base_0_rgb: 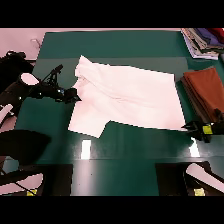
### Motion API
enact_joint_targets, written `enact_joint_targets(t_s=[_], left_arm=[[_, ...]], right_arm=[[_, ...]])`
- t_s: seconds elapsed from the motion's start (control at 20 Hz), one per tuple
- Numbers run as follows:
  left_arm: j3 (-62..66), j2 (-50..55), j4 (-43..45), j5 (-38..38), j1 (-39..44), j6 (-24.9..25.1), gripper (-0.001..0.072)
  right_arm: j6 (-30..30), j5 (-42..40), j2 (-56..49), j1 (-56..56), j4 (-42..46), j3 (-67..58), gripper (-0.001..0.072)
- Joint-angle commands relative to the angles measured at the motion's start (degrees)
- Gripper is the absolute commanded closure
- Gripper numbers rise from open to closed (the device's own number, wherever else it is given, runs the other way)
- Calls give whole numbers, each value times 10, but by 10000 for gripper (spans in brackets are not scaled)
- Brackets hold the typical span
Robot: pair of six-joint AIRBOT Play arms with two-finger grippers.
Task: Fold the shirts.
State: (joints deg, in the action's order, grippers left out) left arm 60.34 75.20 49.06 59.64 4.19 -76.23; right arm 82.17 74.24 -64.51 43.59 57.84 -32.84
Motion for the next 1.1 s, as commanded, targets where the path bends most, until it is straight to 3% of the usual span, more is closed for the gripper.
enact_joint_targets(t_s=[0.0, 0.05, 0.1, 0.15, 0.2, 0.3, 0.35, 0.6, 0.8, 1.05], left_arm=[[2, 0, 0, 10, 0, 1, 684], [2, 0, 0, 10, 0, 1, 684], [2, -1, 0, 10, 0, 1, 684], [2, -3, 0, 9, 0, 0, 685], [2, -10, 1, 9, 0, 0, 685], [2, -40, 4, 3, 0, 0, 685], [2, -65, 11, -3, 0, -1, 685], [97, -208, 33, 22, 0, -20, 685], [309, -294, 52, 17, 0, -34, 685], [598, -306, 125, -5, 0, -49, 687]], right_arm=[[-4, -78, -29, -50, -55, 24, 284], [-4, -98, -34, -69, -68, 24, 286], [-4, -116, -37, -89, -76, 24, 342], [-4, -132, -34, -108, -78, 24, 458], [-4, -147, -27, -124, -80, 24, 506], [-9, -163, 2, -147, -84, 24, 676], [-16, -160, 21, -153, -83, 15, 696], [-38, -75, 140, -168, -84, -185, 697], [-38, -41, 217, -160, -82, -437, 697], [-28, 20, 225, -107, -81, -712, 697]])
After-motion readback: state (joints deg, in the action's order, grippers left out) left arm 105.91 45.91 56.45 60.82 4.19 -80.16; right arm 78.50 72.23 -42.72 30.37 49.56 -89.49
